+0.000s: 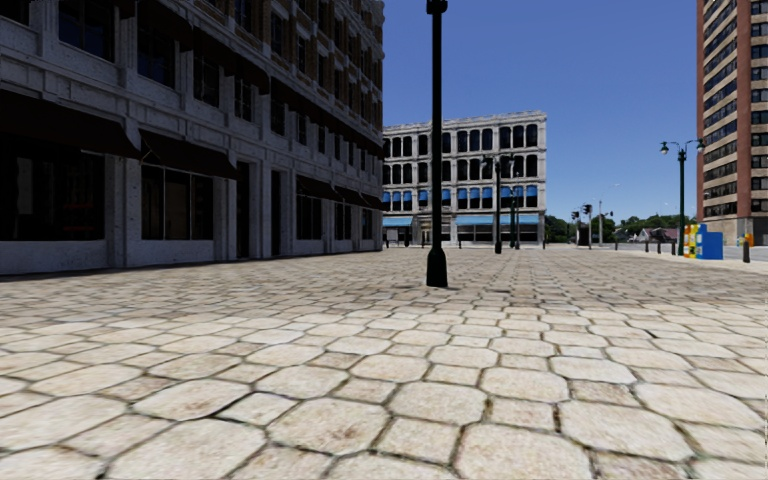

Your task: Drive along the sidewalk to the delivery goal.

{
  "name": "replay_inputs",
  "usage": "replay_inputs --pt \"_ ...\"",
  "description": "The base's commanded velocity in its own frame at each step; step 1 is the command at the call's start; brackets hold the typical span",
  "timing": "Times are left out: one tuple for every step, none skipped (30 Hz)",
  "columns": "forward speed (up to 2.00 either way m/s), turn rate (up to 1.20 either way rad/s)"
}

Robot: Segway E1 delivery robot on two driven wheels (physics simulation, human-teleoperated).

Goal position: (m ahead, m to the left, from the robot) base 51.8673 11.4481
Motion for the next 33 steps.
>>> replay_inputs --pt "2.00 0.00" --pt "2.00 0.00" --pt "2.00 0.00" --pt "2.00 0.00" --pt "2.00 0.00" --pt "2.00 0.00" --pt "2.00 0.00" --pt "2.00 0.00" --pt "2.00 0.00" --pt "2.00 0.00" --pt "2.00 0.00" --pt "2.00 0.00" --pt "2.00 0.00" --pt "2.00 0.00" --pt "2.00 0.00" --pt "2.00 0.00" --pt "2.00 0.00" --pt "2.00 0.00" --pt "2.00 0.00" --pt "2.00 0.00" --pt "2.00 0.00" --pt "2.00 0.00" --pt "2.00 0.00" --pt "2.00 0.00" --pt "2.00 0.00" --pt "2.00 0.00" --pt "2.00 0.00" --pt "2.00 0.00" --pt "2.00 0.00" --pt "2.00 0.00" --pt "2.00 0.00" --pt "2.00 0.00" --pt "2.00 0.00"
